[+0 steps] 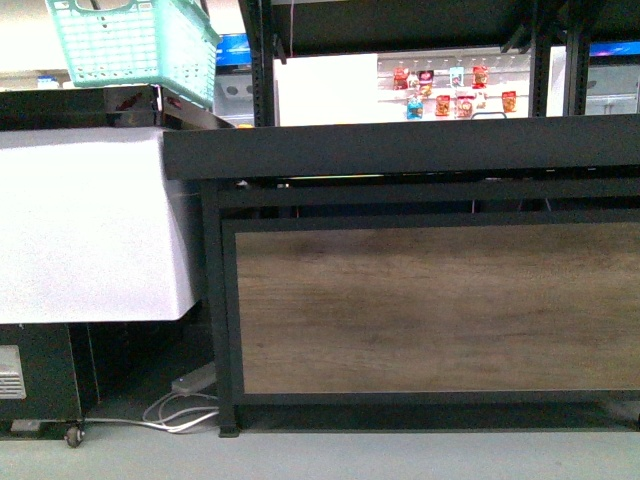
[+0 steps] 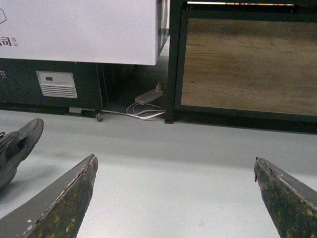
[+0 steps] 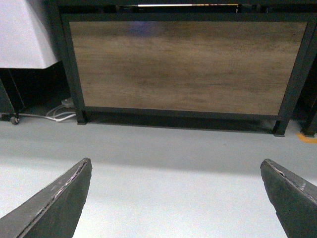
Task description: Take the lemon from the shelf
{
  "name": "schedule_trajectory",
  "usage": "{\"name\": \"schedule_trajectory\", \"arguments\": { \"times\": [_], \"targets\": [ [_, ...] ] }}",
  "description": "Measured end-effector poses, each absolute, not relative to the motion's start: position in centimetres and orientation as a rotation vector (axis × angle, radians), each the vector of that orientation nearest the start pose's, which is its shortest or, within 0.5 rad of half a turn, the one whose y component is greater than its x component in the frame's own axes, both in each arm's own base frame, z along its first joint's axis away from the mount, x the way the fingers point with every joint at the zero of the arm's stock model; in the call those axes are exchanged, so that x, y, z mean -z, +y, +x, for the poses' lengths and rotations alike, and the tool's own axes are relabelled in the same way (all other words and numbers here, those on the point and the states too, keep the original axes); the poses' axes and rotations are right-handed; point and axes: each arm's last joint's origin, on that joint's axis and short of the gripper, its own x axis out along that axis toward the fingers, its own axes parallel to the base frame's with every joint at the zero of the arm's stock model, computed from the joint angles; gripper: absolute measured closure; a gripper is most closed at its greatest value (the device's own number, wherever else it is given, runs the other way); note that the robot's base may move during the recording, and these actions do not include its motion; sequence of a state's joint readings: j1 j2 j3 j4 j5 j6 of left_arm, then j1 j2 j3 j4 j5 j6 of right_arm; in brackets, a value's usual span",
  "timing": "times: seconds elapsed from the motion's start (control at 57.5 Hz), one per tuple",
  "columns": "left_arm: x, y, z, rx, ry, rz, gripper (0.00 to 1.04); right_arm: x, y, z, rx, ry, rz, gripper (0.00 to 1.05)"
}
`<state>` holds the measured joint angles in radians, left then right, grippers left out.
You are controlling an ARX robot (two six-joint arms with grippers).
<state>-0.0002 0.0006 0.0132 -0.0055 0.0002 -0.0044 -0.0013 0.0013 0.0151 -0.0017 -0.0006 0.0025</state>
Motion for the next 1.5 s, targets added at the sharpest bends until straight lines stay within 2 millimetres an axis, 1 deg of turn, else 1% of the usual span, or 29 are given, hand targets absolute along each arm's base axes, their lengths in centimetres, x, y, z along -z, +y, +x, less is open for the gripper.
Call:
{"name": "schedule_trajectory", "arguments": {
  "times": [1.496],
  "targets": [
    [-16.74,0.0,9.69,0.0,-0.007,-0.004,0.08,-16.84,-0.01,9.68,0.001,-0.012,0.002,0.02]
  ]
}}
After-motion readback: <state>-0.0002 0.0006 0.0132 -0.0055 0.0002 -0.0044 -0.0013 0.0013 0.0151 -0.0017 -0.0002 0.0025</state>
